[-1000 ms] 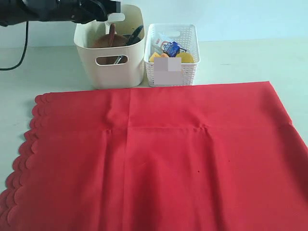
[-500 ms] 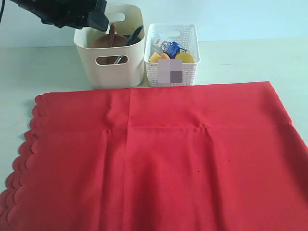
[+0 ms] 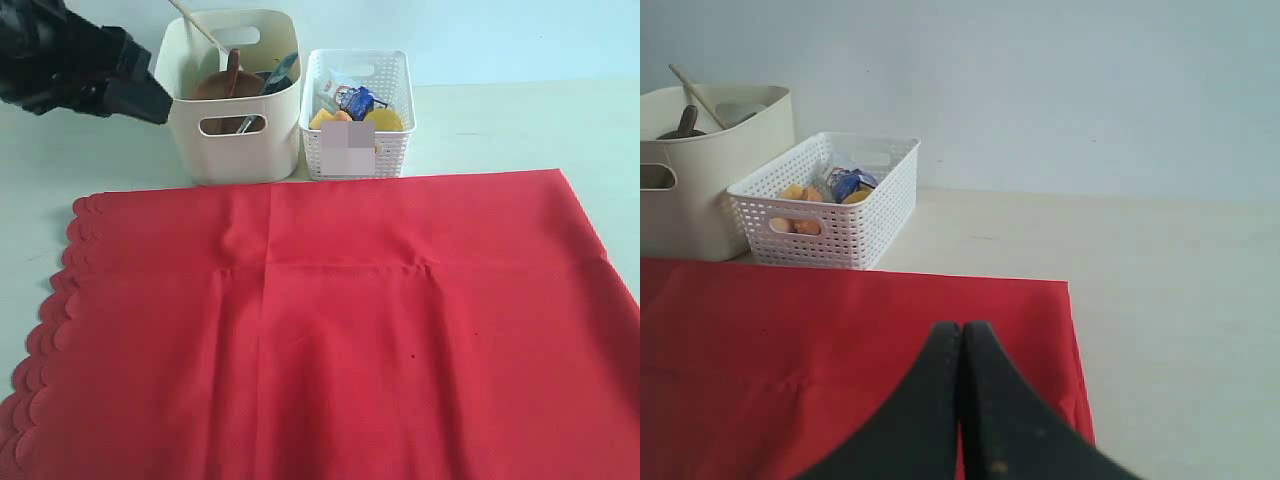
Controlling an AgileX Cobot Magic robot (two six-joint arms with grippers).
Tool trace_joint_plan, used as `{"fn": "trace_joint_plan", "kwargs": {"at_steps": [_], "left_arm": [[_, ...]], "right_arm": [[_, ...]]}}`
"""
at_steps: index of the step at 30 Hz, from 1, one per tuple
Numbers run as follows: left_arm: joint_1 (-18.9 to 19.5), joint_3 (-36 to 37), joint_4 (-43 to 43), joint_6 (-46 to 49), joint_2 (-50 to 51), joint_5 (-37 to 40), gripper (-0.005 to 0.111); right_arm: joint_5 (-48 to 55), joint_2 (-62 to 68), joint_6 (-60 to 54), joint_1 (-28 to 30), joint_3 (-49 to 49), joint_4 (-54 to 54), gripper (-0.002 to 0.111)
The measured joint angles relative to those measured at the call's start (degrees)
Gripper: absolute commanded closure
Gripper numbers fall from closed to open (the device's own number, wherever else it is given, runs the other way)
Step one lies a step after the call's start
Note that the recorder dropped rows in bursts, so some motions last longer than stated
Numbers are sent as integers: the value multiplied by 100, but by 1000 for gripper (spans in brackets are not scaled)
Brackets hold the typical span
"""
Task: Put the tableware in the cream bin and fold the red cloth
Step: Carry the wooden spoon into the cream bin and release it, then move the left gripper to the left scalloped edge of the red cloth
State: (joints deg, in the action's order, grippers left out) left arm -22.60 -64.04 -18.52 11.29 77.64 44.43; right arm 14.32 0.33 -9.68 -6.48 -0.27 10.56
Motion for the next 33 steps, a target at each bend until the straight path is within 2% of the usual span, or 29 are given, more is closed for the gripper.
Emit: {"fn": "trace_joint_plan", "kwargs": {"at_steps": [14,23,26,33], "left_arm": [[0,1564,364,-323,-1489,44,49],[32,2359,932,-572,-1668,34,49],[180,2493,975,-579,-1548,34,49],[795,2518,998,-636,-957,23,49]], "right_arm": [[0,0,0,0,0,0,108],[0,0,0,0,0,0,108],[0,0,0,0,0,0,108],[0,0,0,0,0,0,108]]}}
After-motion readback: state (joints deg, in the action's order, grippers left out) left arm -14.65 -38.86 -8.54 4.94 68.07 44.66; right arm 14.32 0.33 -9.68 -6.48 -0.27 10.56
